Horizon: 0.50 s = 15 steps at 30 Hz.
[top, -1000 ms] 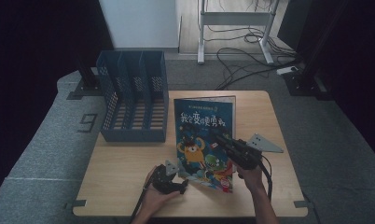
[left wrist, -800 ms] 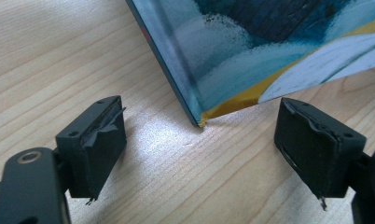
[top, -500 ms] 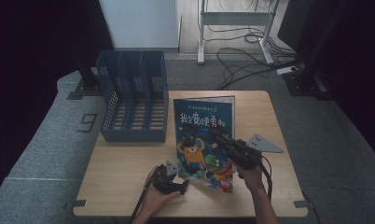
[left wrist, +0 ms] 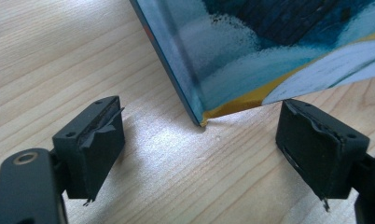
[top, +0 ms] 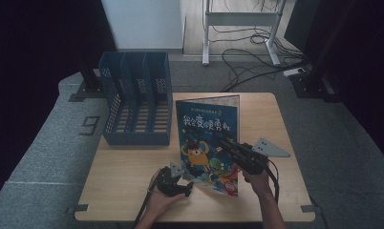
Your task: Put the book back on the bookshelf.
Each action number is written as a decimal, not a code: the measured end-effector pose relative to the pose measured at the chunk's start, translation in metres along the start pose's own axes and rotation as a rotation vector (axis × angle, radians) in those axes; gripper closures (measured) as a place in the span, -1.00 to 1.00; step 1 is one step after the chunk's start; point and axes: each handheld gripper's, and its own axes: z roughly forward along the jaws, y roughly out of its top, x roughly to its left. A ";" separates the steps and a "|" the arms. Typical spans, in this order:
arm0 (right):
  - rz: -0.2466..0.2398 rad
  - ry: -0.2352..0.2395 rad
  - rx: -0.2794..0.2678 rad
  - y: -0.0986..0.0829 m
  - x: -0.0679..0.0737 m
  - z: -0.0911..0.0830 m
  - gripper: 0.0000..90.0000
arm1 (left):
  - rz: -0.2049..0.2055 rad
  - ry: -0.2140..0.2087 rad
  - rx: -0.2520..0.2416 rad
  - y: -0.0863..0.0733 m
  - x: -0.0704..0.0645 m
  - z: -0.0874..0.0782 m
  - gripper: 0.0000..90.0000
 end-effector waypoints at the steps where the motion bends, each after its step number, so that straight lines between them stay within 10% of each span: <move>1: 0.001 0.001 0.001 0.000 0.000 0.000 0.78 | 0.001 -0.001 0.000 0.000 0.000 0.000 -0.66; 15: 0.006 0.011 0.001 -0.001 -0.002 0.000 0.78 | 0.012 -0.016 -0.013 -0.002 -0.004 -0.001 -0.61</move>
